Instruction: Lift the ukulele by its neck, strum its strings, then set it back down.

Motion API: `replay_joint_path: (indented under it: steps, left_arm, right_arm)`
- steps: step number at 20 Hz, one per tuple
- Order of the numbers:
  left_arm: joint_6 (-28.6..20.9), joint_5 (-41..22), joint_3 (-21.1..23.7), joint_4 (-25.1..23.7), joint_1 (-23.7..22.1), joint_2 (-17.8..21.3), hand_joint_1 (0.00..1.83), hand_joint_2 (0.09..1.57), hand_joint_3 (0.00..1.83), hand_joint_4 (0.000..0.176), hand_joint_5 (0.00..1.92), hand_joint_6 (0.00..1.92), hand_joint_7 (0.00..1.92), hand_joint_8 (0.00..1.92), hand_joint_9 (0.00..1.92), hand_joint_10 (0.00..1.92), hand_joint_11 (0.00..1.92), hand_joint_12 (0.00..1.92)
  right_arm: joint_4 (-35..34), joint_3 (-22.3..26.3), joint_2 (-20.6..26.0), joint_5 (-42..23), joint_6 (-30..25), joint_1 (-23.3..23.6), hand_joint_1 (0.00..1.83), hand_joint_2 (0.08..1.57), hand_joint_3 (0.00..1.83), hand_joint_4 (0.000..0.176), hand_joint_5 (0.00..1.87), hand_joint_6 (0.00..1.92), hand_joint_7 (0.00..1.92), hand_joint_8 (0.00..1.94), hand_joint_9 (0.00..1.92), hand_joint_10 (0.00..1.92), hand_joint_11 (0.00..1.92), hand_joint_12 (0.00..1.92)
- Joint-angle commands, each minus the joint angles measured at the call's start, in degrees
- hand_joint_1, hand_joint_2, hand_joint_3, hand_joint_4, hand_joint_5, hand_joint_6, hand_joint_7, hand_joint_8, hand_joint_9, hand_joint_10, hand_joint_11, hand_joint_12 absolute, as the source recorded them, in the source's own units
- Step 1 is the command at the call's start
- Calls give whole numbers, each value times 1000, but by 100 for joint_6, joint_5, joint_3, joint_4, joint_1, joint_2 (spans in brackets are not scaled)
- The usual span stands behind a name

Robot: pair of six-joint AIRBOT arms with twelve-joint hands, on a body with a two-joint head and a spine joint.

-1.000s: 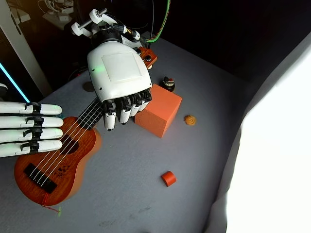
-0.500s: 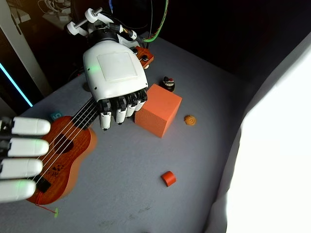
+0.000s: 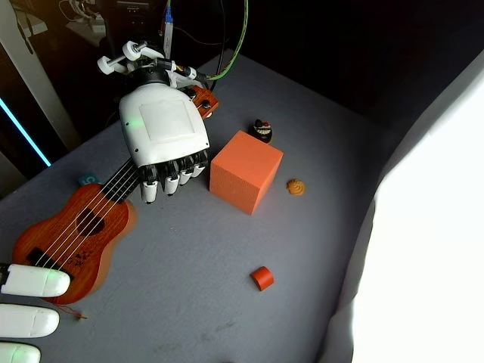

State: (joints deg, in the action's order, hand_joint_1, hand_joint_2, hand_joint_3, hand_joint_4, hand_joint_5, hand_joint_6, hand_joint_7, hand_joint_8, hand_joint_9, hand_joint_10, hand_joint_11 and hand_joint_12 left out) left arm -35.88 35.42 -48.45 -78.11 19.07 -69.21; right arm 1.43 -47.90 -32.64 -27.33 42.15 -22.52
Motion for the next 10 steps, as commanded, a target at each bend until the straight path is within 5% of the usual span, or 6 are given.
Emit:
replay_joint_path:
  steps: [1, 10]
  left_arm:
    - [-85, 61, 21, -443, -18, -46, 1530, 1217, 1, 174, 1134, 1921, 1243, 1921, 1422, 1921, 1508, 1921]
    - [-106, 291, -93, -768, 333, -468, 1494, 1228, 2, 176, 1138, 1921, 1283, 1921, 1428, 1921, 1506, 1921]
  right_arm:
    - [-68, 17, 28, -711, -4, 44, 11, 1347, 1, 0, 88, 14, 77, 3, 46, 5, 0, 0]
    - [-66, 104, 27, -737, -4, 33, 28, 1346, 0, 0, 85, 10, 84, 1, 62, 11, 6, 12]
